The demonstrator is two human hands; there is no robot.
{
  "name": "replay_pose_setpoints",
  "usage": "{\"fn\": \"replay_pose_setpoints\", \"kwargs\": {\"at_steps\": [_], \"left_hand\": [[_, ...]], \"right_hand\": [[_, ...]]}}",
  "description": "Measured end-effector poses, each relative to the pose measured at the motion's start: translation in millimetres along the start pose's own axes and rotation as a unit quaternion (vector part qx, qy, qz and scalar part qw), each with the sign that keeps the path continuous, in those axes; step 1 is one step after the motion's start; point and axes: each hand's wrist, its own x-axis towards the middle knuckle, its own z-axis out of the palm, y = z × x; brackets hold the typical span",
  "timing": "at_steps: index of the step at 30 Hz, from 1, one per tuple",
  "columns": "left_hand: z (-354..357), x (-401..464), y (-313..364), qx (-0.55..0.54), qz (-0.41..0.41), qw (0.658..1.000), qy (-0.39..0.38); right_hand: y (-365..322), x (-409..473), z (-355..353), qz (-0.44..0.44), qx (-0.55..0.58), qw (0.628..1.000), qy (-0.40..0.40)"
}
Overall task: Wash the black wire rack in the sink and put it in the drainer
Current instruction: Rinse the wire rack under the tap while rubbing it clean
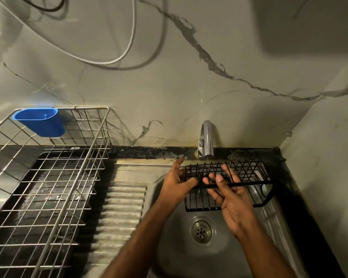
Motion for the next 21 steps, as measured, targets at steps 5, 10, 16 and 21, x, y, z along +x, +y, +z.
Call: {"fn": "replay_pose_setpoints", "kwargs": {"at_steps": [5,10,16,21], "left_hand": [[6.6,3.7,-0.8,0.021,-0.013,1.000,0.002],[3.6,6.9,0.6,0.030,-0.017,0.999,0.013],[0.2,4.3,3.8,0.018,-0.019,1.000,0.013],[1.6,3.5,4.8,0.009,-0.019,1.000,0.014]], "right_hand": [[-4.1,3.3,-9.1,0.002,0.002,1.000,0.008],[-1.8,6.9,-8.6,0.004,-0.011,1.000,-0.003],[0.8,8.5,-6.2,0.008,-0.015,1.000,-0.010],[-1.5,7.4,-5.8,0.007,-0.017,1.000,-0.012]]}}
